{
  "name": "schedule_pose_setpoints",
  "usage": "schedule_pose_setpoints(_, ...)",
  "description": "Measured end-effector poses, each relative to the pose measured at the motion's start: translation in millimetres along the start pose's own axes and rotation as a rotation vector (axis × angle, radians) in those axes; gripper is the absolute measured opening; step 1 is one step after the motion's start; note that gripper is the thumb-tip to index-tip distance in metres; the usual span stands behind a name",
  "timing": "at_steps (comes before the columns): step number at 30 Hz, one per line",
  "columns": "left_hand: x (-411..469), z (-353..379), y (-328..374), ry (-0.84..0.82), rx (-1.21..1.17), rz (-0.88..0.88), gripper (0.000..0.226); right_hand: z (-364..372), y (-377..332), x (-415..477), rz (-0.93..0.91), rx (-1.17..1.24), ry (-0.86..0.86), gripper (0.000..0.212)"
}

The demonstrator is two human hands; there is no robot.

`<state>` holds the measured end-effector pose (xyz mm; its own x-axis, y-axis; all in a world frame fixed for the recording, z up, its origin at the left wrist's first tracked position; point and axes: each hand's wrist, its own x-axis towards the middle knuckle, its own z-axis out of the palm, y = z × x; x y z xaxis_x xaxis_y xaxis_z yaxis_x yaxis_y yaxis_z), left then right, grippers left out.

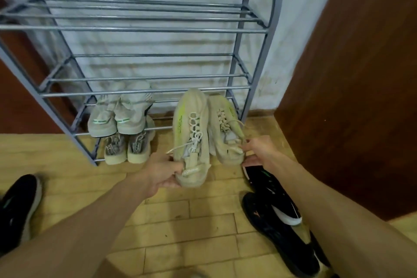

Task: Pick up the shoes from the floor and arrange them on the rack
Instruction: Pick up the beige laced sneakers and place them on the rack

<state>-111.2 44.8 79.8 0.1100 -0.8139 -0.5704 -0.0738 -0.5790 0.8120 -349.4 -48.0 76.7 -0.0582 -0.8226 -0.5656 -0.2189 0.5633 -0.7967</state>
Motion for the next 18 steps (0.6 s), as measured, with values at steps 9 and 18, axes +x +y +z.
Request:
schedule_pose_setpoints(9, -11.3, -8.3, -21.1, -0.017, 0.020, -0.009, 0.019, 16.7, 16.4, -9.4, -0.002, 0.020, 0.022, 0.019)
schedule_pose_setpoints(18, 13.0, -3.6, 10.0, 0.030, -0.057, 0.021, 0.022, 12.0, 5.6, -2.2, -0.013, 0.069, 0.056, 0.018)
